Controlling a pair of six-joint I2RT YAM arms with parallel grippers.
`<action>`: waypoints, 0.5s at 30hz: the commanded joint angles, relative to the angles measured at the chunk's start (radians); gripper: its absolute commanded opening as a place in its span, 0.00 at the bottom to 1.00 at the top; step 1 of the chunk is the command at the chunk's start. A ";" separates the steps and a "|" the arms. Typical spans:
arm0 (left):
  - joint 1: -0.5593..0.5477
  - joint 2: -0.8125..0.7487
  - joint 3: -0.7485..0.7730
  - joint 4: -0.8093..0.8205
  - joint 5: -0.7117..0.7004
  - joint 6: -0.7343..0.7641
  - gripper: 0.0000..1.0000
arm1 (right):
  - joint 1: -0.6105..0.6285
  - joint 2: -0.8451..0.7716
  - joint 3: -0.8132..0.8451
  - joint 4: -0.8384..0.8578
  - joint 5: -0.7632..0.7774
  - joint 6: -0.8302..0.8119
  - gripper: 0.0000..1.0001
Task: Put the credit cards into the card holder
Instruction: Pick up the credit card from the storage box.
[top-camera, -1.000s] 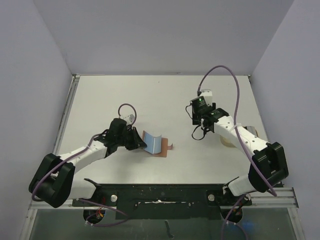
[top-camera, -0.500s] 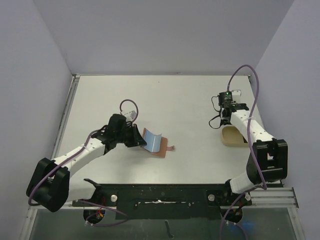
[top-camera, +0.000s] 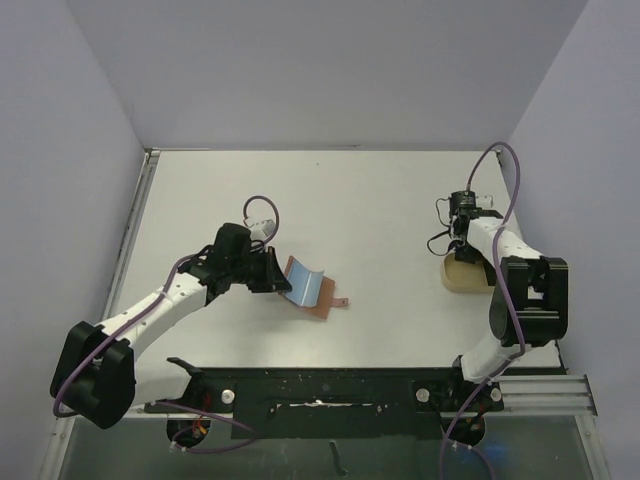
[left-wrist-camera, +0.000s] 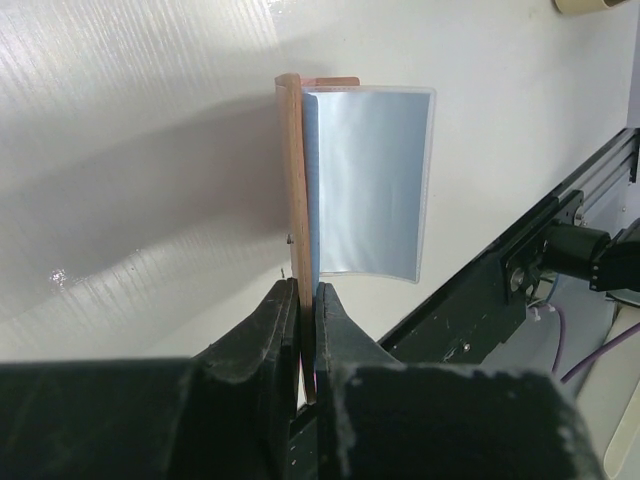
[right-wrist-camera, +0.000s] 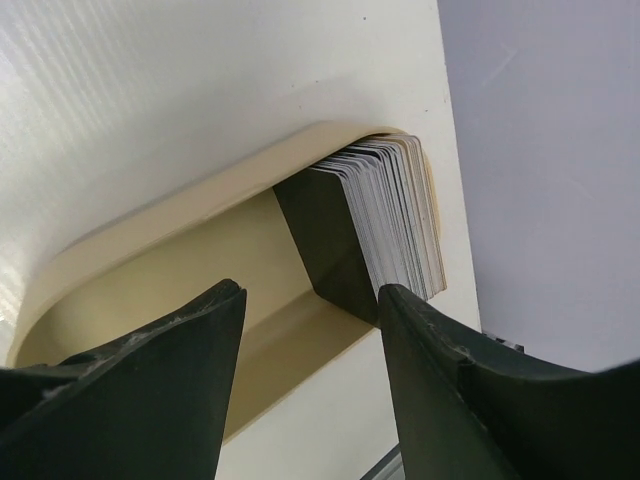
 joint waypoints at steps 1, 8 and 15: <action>0.012 -0.043 0.031 0.023 0.060 0.026 0.00 | -0.027 0.022 0.011 -0.004 0.076 -0.015 0.56; 0.019 -0.037 0.032 0.013 0.101 0.045 0.00 | -0.041 0.071 0.020 -0.040 0.156 0.007 0.53; 0.026 -0.042 0.030 0.018 0.118 0.046 0.00 | -0.043 0.070 0.028 -0.053 0.189 0.014 0.43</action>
